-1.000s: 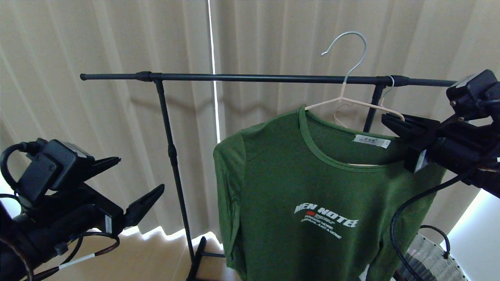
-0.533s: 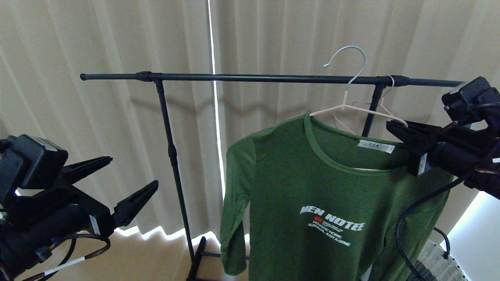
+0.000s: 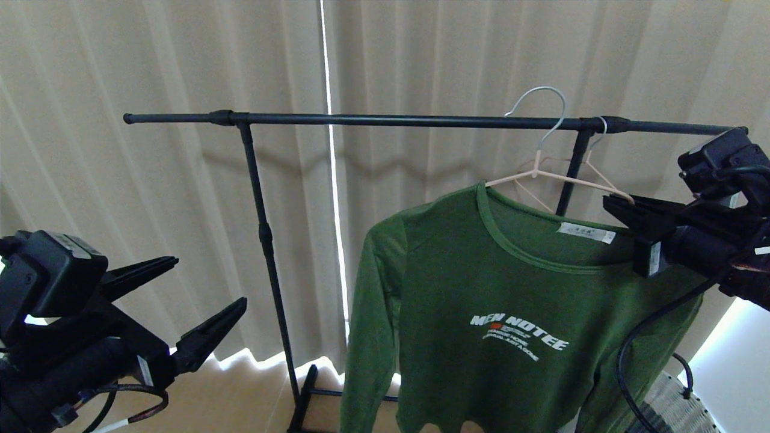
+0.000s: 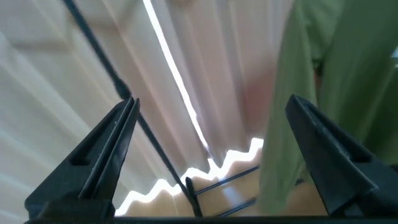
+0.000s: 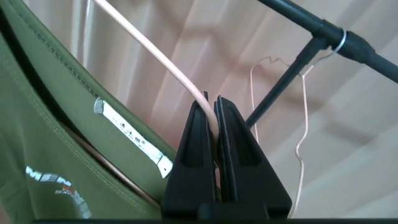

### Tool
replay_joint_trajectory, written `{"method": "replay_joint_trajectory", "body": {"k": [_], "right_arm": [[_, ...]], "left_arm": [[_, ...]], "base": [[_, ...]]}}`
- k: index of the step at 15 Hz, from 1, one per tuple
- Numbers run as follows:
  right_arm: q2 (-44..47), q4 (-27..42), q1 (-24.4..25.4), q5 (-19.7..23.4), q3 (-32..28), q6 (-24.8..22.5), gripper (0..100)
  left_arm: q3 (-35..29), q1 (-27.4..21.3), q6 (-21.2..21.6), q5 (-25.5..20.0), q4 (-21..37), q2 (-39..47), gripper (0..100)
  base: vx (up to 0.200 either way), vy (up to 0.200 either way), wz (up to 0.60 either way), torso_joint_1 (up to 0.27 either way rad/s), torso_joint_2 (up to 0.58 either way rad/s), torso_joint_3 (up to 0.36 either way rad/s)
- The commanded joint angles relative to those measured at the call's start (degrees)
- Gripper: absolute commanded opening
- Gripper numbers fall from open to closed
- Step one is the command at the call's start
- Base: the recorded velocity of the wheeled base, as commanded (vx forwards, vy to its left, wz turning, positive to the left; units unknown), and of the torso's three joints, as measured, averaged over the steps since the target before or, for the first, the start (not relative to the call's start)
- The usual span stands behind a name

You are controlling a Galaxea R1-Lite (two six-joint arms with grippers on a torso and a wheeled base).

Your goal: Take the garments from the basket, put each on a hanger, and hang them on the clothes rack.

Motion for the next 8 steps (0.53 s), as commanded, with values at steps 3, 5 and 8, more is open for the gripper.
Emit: {"method": "replay_joint_trajectory", "body": {"k": [3, 5, 8], "right_arm": [[-0.33, 2.26, 0.01, -2.13, 0.19, -0.03, 0], [-1.92, 5.77, -0.17, -4.41, 0.19, -0.03, 0], [-2.88, 6.83, -0.34, -7.14, 0.37, -0.03, 0]], "left_arm": [[-0.01, -0.32, 0.04, 0.09, -0.09, 0.02, 100], [-0.37, -0.23, -0.23, 0.01, -0.09, 0.11, 100], [-0.37, -0.06, -0.49, 0.09, -0.09, 0.20, 100]], "base": [[0.000, 0.000, 0.00, 0.000, 0.00, 0.000], [0.000, 0.000, 0.00, 0.000, 0.00, 0.000], [0.000, 0.000, 0.00, 0.000, 0.00, 0.000]]}}
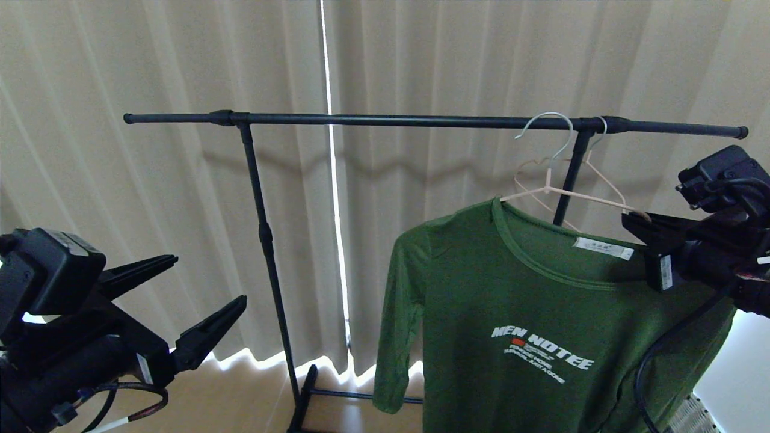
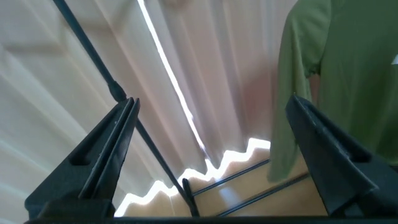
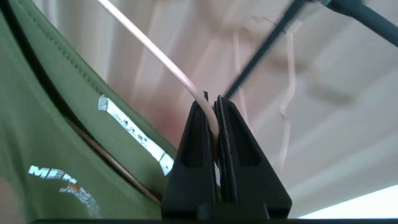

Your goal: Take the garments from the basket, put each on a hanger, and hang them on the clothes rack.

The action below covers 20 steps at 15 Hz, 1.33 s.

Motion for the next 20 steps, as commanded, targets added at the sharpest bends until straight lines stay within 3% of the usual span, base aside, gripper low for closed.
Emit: {"method": "replay_joint_trajectory", "body": {"k": [1, 3, 15, 20], "right_arm": [[-0.70, -0.05, -0.04, -1.25, -0.07, 0.06, 0], [-0.61, -0.05, -0.04, -2.48, -0.07, 0.06, 0], [1.32, -0.13, -0.39, -3.80, -1.04, 0.24, 0], [5.80, -0.40, -0.48, -7.49, -4.38, 0.24, 0]], "left_arm": [[-0.25, 0.06, 0.01, 0.10, -0.04, 0.20, 100], [-0.95, 0.24, -0.25, 0.10, 0.04, 0.29, 100], [0.01, 0.24, -1.31, 0.10, 0.22, 0.55, 100], [1.07, 0.24, -1.31, 0.18, 0.13, 0.38, 100]], "base": [[0.000, 0.000, 0.00, 0.000, 0.00, 0.000], [0.000, 0.000, 0.00, 0.000, 0.00, 0.000], [0.200, 0.000, 0.00, 0.000, 0.00, 0.002], [0.000, 0.000, 0.00, 0.000, 0.00, 0.000]]}}
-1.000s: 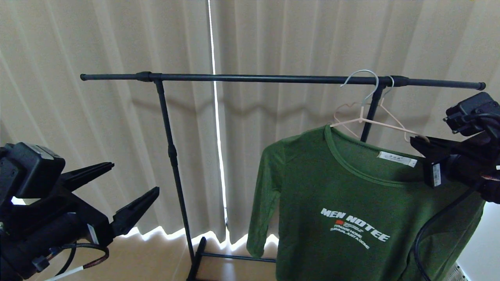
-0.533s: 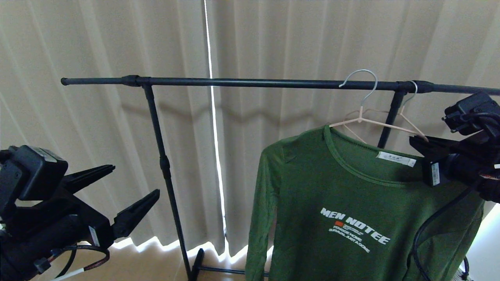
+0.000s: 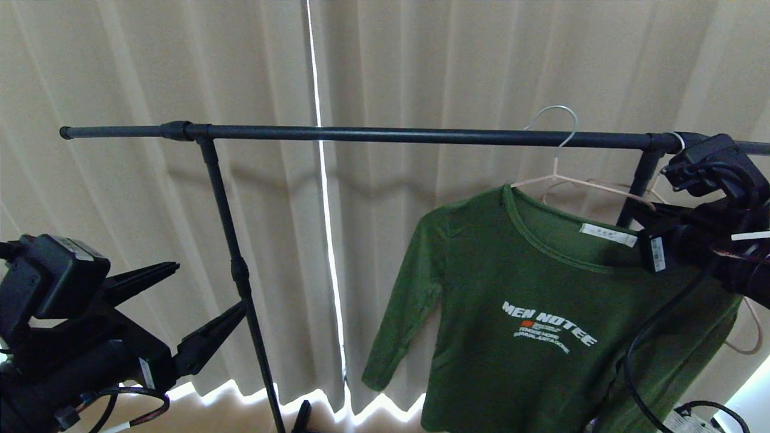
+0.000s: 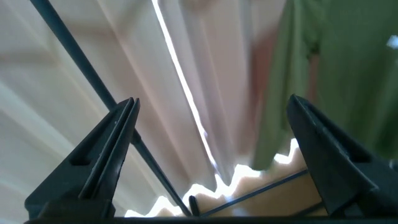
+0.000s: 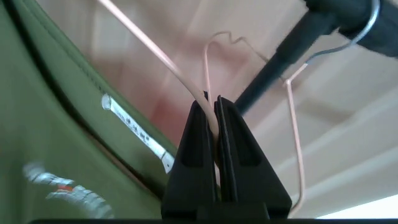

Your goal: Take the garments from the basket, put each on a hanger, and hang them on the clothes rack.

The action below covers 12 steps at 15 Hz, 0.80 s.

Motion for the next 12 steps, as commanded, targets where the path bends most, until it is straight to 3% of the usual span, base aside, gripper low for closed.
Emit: {"method": "replay_joint_trajectory", "body": {"k": [1, 7, 12], "right_arm": [[3.74, -0.05, 0.01, -1.81, -2.24, -0.03, 0], [11.56, -0.13, 0.19, -4.80, -8.75, -0.03, 0], [13.06, 0.31, 1.06, -6.38, -8.92, -0.12, 0]], "left_arm": [[0.58, 0.04, 0.04, 0.03, -0.05, -0.11, 100], [0.32, -0.04, 0.39, 0.03, -0.05, 0.33, 100], [0.05, -0.13, 0.56, 0.03, -0.05, 0.24, 100]], "base": [[0.000, 0.000, 0.00, 0.000, 0.00, 0.000], [0.000, 0.000, 0.00, 0.000, 0.00, 0.000], [0.000, 0.000, 0.00, 0.000, 0.00, 0.000]]}}
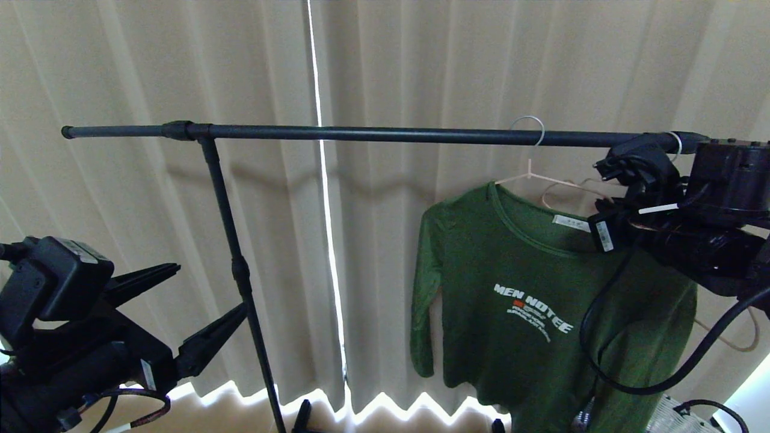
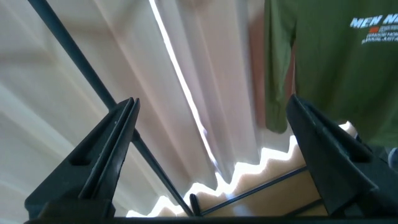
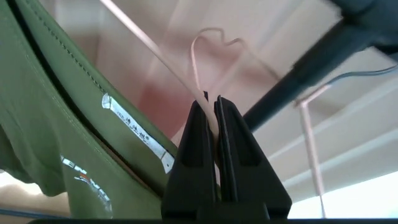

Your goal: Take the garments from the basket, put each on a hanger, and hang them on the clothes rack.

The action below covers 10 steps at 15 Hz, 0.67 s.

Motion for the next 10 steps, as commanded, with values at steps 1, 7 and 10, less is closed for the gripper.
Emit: {"method": "replay_joint_trajectory", "body": {"k": [1, 7, 10], "right_arm": [[0.84, 0.04, 1.33, -0.06, 0.01, -0.04, 0], [2.69, -0.23, 7.83, 0.47, -0.34, -0.12, 0], [2.51, -0.58, 8.18, 0.73, -0.07, 0.05, 0]], "left_arm": [[0.03, 0.00, -0.01, 0.00, 0.04, 0.09, 100], [0.03, -0.08, -0.01, 0.00, 0.04, 0.18, 100], [-0.32, 0.27, -0.10, 0.35, 0.04, -0.35, 100]], "base": [[0.000, 0.000, 0.00, 0.000, 0.00, 0.000], [0.000, 0.000, 0.00, 0.000, 0.00, 0.000], [0.000, 0.000, 0.00, 0.000, 0.00, 0.000]]}}
